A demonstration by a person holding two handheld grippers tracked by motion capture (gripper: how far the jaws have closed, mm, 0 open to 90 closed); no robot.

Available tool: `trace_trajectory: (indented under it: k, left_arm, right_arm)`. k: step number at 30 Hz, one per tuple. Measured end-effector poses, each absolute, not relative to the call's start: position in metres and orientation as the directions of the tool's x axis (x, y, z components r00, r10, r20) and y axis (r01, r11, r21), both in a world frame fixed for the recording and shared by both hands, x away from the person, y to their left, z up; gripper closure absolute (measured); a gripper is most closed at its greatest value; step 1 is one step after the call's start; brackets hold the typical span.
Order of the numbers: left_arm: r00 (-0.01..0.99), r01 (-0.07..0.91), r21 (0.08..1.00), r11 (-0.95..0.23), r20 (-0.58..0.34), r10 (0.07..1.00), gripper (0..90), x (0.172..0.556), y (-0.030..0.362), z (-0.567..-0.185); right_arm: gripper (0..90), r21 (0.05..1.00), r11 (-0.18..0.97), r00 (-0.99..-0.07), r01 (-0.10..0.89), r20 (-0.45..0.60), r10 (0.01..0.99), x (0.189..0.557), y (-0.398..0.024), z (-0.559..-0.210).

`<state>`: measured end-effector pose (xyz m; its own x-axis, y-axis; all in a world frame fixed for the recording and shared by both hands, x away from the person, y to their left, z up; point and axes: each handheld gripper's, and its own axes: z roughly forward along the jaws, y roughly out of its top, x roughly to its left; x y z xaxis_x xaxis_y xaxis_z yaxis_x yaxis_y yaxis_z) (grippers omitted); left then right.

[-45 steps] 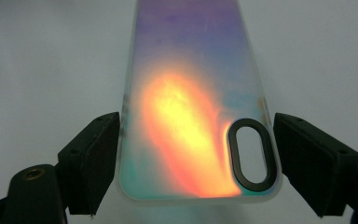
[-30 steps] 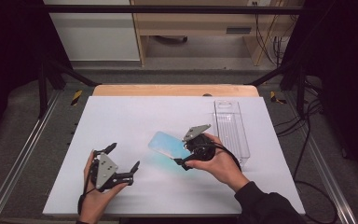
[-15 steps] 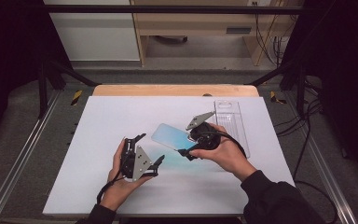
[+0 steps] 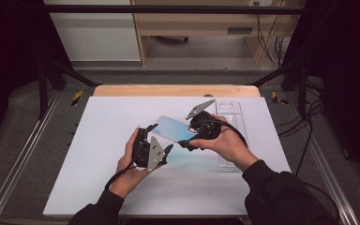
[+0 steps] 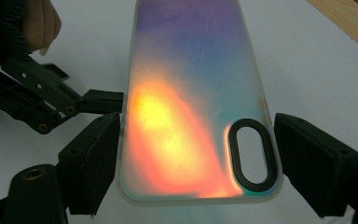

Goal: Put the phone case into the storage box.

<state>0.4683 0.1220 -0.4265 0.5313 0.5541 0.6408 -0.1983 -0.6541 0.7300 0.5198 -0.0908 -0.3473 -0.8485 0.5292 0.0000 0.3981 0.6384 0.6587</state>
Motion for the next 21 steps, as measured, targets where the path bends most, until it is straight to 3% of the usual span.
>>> trace_trajectory:
  k: [11, 21]
  left_arm:
    - [0.512, -0.209, 0.713, -0.669, 0.663, 0.547, 16.4, 0.472, 0.12, -0.43]
    - [0.483, -0.264, 0.672, -0.692, 0.713, 0.508, 24.7, 0.473, 0.112, -0.429]
  right_arm:
    - [17.9, 0.657, 0.638, -0.851, 0.402, 0.01, 0.525, 0.523, -0.091, -0.347]
    - [17.8, 0.641, 0.647, -0.852, 0.414, 0.023, 0.522, 0.525, -0.092, -0.344]
